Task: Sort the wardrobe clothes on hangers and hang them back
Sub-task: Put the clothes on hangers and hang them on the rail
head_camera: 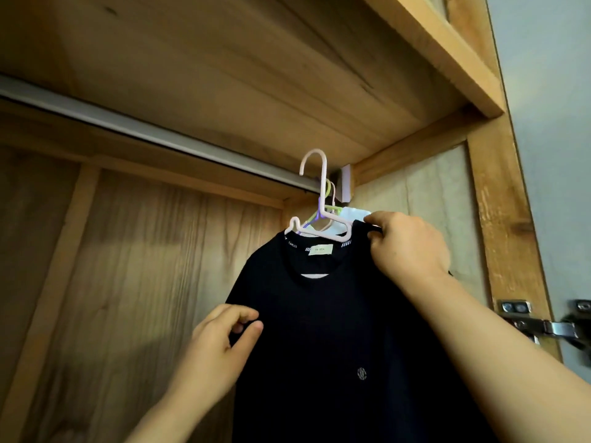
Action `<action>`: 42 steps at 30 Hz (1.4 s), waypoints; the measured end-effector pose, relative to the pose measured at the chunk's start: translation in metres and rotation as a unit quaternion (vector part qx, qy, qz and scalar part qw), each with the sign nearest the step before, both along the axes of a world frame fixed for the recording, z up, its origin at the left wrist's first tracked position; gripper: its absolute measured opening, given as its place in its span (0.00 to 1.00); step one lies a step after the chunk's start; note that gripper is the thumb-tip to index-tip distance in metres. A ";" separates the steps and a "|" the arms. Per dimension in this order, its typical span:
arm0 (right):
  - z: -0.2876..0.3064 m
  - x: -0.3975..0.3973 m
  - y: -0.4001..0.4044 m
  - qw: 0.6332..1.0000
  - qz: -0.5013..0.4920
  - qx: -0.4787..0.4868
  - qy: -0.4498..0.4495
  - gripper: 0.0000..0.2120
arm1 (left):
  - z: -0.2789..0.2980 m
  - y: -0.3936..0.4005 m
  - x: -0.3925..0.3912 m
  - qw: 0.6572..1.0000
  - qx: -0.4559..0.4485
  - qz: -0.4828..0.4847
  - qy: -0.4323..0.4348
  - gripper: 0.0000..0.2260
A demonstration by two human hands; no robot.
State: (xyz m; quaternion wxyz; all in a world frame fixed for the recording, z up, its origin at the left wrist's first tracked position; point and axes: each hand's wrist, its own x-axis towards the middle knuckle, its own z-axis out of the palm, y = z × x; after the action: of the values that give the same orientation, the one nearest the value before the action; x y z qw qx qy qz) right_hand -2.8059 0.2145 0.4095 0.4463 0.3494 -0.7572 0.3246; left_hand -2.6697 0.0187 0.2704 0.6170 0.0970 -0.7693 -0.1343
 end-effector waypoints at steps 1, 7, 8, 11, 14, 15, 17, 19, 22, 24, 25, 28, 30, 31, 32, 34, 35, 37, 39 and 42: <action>0.005 -0.004 -0.006 1.000 -0.002 0.005 0.003 0.17 | 0.001 -0.002 0.000 1.000 0.001 0.003 -0.004 0.10; 0.028 -0.025 -0.034 0.999 -0.018 0.014 0.023 0.16 | -0.007 -0.016 0.008 0.999 0.021 0.029 -0.025 0.05; 0.030 -0.028 -0.037 0.999 -0.021 0.014 0.025 0.17 | -0.008 -0.018 0.009 0.998 0.033 0.034 -0.038 0.05; 0.032 -0.034 -0.043 0.999 -0.022 0.006 0.028 0.17 | -0.009 -0.023 0.012 0.997 0.038 0.053 -0.050 0.14; 0.034 -0.037 -0.051 0.999 -0.025 0.001 0.025 0.17 | -0.008 -0.024 0.012 0.996 0.044 0.064 -0.053 0.06; 0.034 -0.037 -0.054 0.999 -0.026 0.001 0.026 0.17 | -0.007 -0.024 0.011 0.996 0.041 0.062 -0.053 0.05; 0.036 -0.038 -0.060 0.999 -0.027 0.003 0.029 0.16 | -0.007 -0.024 0.008 0.996 0.039 0.057 -0.054 0.04; 0.037 -0.040 -0.066 0.999 -0.032 0.012 0.026 0.16 | -0.005 -0.023 0.005 0.997 0.035 0.045 -0.057 0.04; 0.030 -0.044 -0.073 0.998 -0.046 0.031 0.021 0.15 | -0.003 -0.024 -0.004 0.997 0.036 0.028 -0.068 0.03; 0.024 -0.046 -0.076 0.997 -0.056 0.042 0.030 0.13 | -0.002 -0.024 -0.010 0.997 0.035 0.014 -0.069 0.04; 0.023 -0.047 -0.076 0.997 -0.062 0.044 0.034 0.13 | -0.001 -0.023 -0.013 0.997 0.032 0.001 -0.068 0.07; 0.023 -0.047 -0.071 0.996 -0.073 0.039 0.043 0.14 | 0.001 -0.025 -0.020 0.998 0.022 -0.019 -0.060 0.17; 0.022 -0.043 -0.068 0.995 -0.080 0.041 0.053 0.14 | 0.003 -0.025 -0.023 0.998 0.019 -0.021 -0.059 0.11; 0.022 -0.041 -0.067 0.994 -0.078 0.042 0.058 0.14 | 0.003 -0.025 -0.024 0.998 0.021 -0.024 -0.060 0.07; 0.020 -0.038 -0.065 0.994 -0.076 0.044 0.063 0.14 | 0.004 -0.024 -0.025 0.997 0.021 -0.033 -0.061 0.07; 0.015 -0.032 -0.060 0.992 -0.077 0.052 0.085 0.15 | 0.005 -0.021 -0.025 0.997 0.023 -0.058 -0.055 0.14; 0.011 -0.029 -0.056 0.990 -0.082 0.057 0.100 0.16 | 0.005 -0.019 -0.025 0.996 0.023 -0.069 -0.055 0.17; -0.004 -0.021 -0.046 0.988 -0.069 0.049 0.131 0.17 | 0.004 -0.014 -0.024 0.994 0.024 -0.084 -0.060 0.19; -0.024 -0.011 -0.034 0.987 -0.018 0.014 0.159 0.17 | 0.000 -0.010 -0.023 0.994 0.019 -0.085 -0.060 0.18; -0.069 0.000 -0.015 0.979 0.038 -0.051 0.192 0.17 | -0.015 0.004 -0.022 0.991 0.022 -0.102 -0.080 0.19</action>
State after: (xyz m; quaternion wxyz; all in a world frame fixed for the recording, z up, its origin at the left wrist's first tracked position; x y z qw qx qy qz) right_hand -2.8057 0.1998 0.3402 0.5875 0.4106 -0.6262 0.3067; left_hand -2.6918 0.0224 0.2554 0.5341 0.0420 -0.8190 -0.2053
